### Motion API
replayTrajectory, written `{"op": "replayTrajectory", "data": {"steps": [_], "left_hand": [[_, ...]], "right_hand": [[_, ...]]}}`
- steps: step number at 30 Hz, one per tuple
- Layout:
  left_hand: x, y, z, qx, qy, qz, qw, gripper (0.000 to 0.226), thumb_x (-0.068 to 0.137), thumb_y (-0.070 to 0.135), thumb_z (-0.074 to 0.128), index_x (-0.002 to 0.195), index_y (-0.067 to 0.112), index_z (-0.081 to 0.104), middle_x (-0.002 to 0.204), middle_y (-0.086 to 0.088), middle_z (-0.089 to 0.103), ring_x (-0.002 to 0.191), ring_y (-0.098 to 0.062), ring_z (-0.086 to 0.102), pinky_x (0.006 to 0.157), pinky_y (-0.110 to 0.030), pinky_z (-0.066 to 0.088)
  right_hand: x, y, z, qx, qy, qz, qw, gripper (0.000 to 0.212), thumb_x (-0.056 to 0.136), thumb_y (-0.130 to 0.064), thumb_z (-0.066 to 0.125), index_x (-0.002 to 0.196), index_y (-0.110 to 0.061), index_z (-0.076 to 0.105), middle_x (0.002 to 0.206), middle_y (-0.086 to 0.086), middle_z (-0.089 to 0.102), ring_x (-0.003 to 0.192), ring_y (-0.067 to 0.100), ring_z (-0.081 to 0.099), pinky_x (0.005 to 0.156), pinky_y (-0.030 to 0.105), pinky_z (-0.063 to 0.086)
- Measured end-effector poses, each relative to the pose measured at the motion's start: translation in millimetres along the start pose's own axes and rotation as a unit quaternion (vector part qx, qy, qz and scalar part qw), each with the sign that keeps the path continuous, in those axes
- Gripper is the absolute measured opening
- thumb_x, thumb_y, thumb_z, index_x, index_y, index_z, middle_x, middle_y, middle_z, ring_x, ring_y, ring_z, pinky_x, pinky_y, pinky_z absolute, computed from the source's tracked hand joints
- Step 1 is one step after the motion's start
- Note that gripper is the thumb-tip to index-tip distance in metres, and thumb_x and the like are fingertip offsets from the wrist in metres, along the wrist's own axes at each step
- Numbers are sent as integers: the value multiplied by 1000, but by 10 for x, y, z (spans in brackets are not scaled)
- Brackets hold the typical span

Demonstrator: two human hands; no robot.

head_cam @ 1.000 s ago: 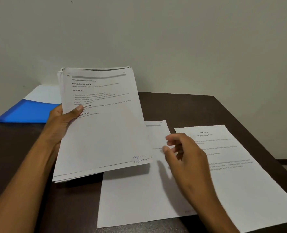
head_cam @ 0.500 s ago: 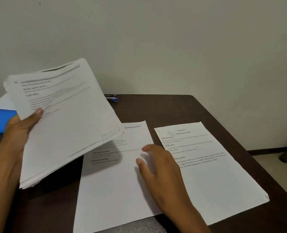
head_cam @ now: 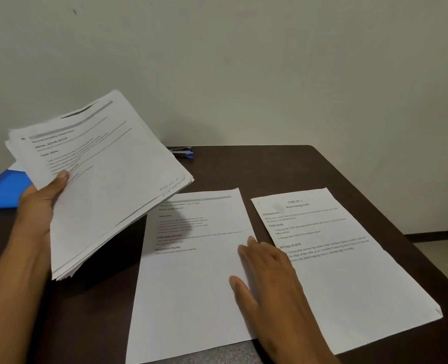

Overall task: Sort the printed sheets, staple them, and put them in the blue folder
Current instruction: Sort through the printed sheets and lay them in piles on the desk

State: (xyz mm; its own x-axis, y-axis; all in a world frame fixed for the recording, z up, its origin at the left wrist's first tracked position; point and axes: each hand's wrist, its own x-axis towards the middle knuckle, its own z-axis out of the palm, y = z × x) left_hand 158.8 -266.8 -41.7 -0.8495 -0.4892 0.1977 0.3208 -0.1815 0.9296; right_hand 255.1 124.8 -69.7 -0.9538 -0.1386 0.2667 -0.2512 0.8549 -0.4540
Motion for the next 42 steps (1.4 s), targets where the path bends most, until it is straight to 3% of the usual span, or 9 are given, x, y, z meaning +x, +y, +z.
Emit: {"op": "replayTrajectory", "data": {"steps": [2,8,13,18,23,27,34,39,42], "left_hand": [[-16,18,37,-3,2,-12,1000,51,93,44,77,141,32,66,139,5,69,128,-21,66,106,-41,56],[38,61,72,-7,50,-24,998,40,99,30,71,138,23,67,130,3,74,121,-23,69,99,-37,57],[-36,150,204,-23,35,-13,999,33,101,21,67,135,20,67,120,5,77,105,-14,74,81,-24,63],[-155,280,203,-22,7,-16,1000,39,100,17,67,139,12,65,123,-2,77,100,-16,77,75,-25,63],[-292,513,-266,12,5,-15,1000,37,101,18,66,138,14,66,126,-1,76,106,-20,76,82,-29,64],[-463,743,-787,55,9,-13,998,31,102,14,64,132,15,68,109,7,81,90,-13,79,71,-23,63],[-653,677,-1251,72,-36,-73,994,35,101,14,62,136,14,67,118,-4,79,95,-26,79,69,-31,66],[-707,605,-1140,62,-80,-106,989,34,98,19,64,132,19,69,119,-8,78,102,-36,77,70,-37,66],[-766,585,-1093,71,-71,-112,989,35,95,21,66,130,20,69,113,-7,80,94,-35,79,67,-40,67]], "right_hand": [[-64,29,6,-8,-27,6,1000,78,89,-69,23,152,-33,53,163,-16,40,150,5,27,115,32,25],[-302,165,-75,-55,-3,-20,998,58,90,-54,48,132,-22,72,141,-6,68,132,11,48,85,43,60],[-318,156,-109,-77,25,-14,997,56,94,-52,49,135,-20,70,143,-3,66,134,14,56,94,39,50],[-271,85,-152,-52,-36,22,998,72,93,-63,30,160,-35,33,166,-21,17,156,4,16,120,27,8],[-285,-56,-222,26,37,55,997,67,94,-60,55,149,-22,56,159,0,49,146,30,49,118,44,28],[-207,-522,-253,89,42,26,995,51,98,-48,58,148,-36,55,152,-17,52,140,3,44,114,24,28],[-175,-1534,179,170,-51,-14,984,55,103,-61,46,155,-44,39,158,-22,42,144,1,41,123,29,34],[-115,-1688,255,263,-42,29,963,44,104,-51,53,147,-43,45,134,-28,60,109,-15,59,90,4,47],[-84,-1584,187,219,-19,32,975,44,104,-51,51,147,-40,48,135,-24,60,115,-4,60,99,15,51]]}}
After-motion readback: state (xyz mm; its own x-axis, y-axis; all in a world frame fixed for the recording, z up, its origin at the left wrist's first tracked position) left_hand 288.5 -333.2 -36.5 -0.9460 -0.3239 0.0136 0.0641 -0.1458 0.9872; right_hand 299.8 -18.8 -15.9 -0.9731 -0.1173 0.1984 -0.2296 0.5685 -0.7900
